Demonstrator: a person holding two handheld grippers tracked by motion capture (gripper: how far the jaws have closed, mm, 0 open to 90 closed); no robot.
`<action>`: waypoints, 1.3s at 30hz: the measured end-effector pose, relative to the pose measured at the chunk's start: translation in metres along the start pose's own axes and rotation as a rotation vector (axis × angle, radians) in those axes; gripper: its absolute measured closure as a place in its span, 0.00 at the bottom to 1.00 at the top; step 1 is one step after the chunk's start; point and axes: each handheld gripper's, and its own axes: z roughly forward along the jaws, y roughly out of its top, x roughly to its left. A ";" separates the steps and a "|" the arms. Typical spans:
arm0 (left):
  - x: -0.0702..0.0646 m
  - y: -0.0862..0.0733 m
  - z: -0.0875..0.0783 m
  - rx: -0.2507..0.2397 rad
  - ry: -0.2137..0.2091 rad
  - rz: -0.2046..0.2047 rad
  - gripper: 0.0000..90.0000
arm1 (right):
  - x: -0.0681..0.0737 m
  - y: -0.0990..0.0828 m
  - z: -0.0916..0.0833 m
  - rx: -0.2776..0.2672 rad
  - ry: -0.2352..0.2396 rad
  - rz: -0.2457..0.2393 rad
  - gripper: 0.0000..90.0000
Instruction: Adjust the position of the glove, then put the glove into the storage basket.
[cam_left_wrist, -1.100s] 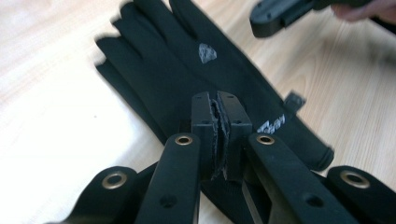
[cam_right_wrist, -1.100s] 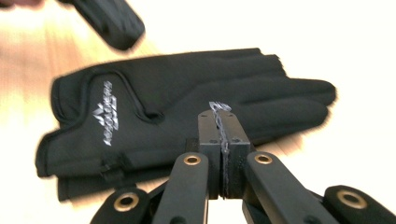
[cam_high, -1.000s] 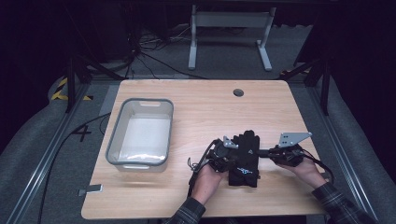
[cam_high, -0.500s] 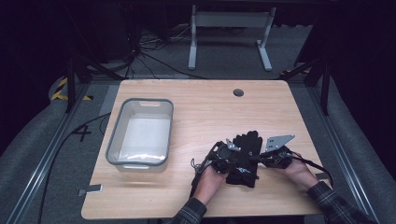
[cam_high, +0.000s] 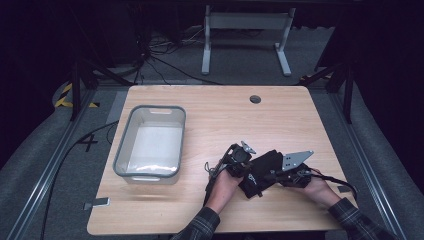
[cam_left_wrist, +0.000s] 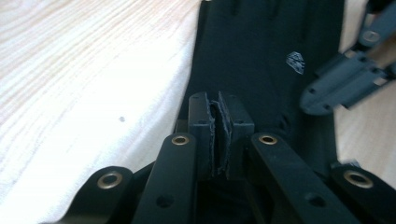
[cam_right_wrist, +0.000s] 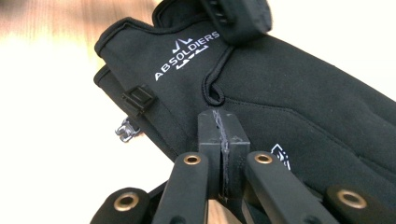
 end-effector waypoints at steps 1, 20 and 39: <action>0.000 0.000 0.000 0.000 0.000 0.000 0.94 | 0.000 0.000 0.000 0.000 0.000 0.000 1.00; 0.003 0.021 -0.010 -0.024 -0.069 0.067 0.41 | 0.000 -0.065 -0.072 -0.053 -0.187 0.183 0.49; -0.011 0.022 0.038 0.113 -0.105 0.170 0.13 | -0.002 -0.087 -0.073 -0.025 -0.259 0.210 0.24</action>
